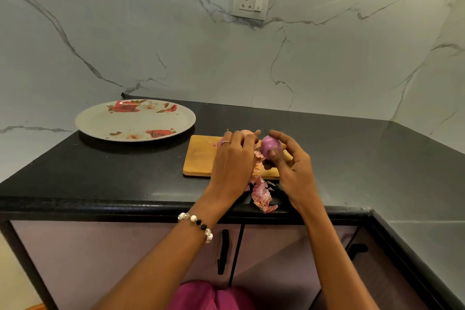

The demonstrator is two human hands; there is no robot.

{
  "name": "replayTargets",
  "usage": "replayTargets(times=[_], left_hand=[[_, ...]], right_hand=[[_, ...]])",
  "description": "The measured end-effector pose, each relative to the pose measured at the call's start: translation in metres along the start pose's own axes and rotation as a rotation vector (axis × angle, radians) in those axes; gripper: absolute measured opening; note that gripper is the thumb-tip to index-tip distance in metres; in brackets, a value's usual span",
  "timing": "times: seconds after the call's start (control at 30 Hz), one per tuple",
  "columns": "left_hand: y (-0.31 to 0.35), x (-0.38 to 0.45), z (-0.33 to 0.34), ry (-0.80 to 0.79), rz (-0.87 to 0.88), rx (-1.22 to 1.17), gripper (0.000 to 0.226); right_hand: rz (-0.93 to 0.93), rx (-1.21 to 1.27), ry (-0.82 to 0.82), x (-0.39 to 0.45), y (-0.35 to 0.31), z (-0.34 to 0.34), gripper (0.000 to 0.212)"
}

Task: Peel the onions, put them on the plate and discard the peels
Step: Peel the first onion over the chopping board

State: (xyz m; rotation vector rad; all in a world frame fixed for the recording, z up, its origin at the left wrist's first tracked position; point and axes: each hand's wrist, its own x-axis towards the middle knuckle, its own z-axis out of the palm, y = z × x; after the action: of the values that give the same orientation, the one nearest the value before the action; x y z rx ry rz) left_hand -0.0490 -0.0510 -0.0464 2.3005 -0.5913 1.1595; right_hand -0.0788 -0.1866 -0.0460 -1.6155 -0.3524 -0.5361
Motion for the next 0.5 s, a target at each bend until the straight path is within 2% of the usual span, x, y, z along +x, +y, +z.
replayTargets(times=[0.07,0.13,0.23,0.37,0.5], left_hand=[[-0.007,0.002,-0.002,0.042,-0.078,-0.012,0.016],[-0.015,0.004,-0.003,0.054,-0.179,-0.112,0.023],[-0.024,0.009,-0.006,0.038,-0.227,-0.232,0.022],[-0.022,0.032,-0.019,-0.089,-0.161,-0.436,0.026],[-0.020,0.053,-0.019,-0.268,-0.032,-0.522,0.039]], right_hand=[[0.032,0.063,0.082,0.004,0.002,-0.005,0.030],[0.073,0.134,0.128,0.008,0.003,-0.013,0.030],[0.096,0.151,0.111,0.018,0.004,-0.022,0.041],[0.075,0.101,0.047,0.035,0.009,-0.029,0.072],[-0.020,-0.024,-0.022,0.049,0.014,-0.027,0.071]])
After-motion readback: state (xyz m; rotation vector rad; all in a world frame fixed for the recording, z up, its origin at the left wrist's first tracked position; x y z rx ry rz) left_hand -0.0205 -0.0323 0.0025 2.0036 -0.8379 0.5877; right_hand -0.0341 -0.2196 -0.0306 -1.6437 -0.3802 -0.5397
